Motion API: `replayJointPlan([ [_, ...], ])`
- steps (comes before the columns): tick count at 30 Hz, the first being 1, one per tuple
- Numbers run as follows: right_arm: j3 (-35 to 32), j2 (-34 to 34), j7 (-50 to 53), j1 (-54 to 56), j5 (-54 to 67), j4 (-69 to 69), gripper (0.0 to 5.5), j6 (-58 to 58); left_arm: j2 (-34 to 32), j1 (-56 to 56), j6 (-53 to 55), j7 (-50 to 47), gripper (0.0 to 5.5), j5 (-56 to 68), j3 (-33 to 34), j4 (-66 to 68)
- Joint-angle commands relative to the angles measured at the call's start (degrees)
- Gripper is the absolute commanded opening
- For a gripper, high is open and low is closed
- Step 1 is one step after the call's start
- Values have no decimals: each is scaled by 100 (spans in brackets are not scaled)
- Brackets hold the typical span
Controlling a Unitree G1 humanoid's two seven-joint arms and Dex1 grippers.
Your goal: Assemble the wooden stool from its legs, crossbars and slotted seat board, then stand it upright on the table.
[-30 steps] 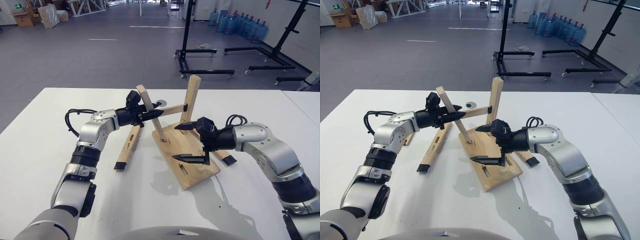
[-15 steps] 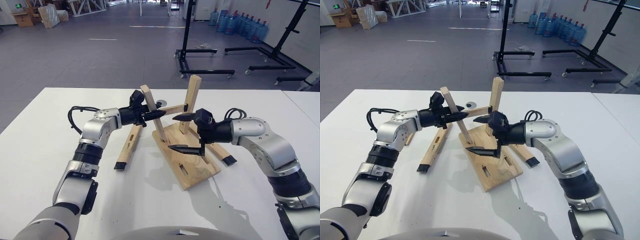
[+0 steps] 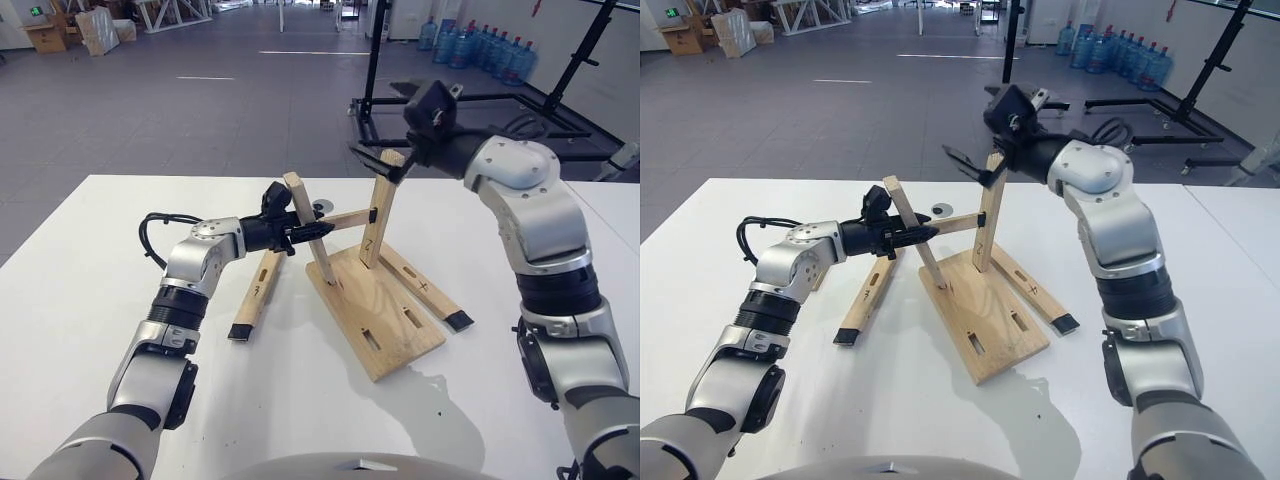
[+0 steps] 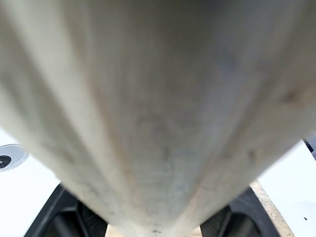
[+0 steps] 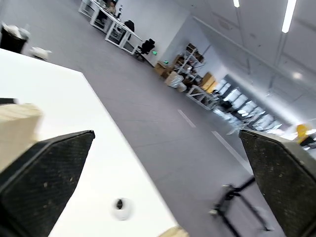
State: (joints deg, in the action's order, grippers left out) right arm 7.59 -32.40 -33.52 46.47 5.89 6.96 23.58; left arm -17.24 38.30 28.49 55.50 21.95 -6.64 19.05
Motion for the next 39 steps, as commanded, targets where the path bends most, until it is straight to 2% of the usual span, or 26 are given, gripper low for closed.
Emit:
replayJointPlan([
  [1, 371, 83, 259, 298, -745, -258, 540, -422, -31, 0, 94, -55, 202, -116, -40, 28],
  [14, 947, 482, 425, -164, -1766, -1127, 540, -1115, -6, -69, 93, -135, 202, -158, -112, -46],
  [23, 1810, 772, 744, -1711, -2492, -2197, 540, -1809, 187, -207, 236, -299, 202, -199, -336, -239],
  [26, 1677, 933, 742, -1783, -2306, -2085, 540, -1807, 245, -302, 331, -361, 202, -219, -434, -263],
  [29, 1126, 1131, 625, -1545, -1728, -1661, 540, -1412, 297, -355, 410, -365, 202, -173, -428, -222],
  [34, 164, 996, 276, -401, -907, -895, 540, -519, 329, -368, 505, -375, 202, -21, -305, -183],
  [39, -31, 710, 392, 593, -1161, -739, 540, -520, 322, -398, 481, -353, 202, -96, -389, -191],
])
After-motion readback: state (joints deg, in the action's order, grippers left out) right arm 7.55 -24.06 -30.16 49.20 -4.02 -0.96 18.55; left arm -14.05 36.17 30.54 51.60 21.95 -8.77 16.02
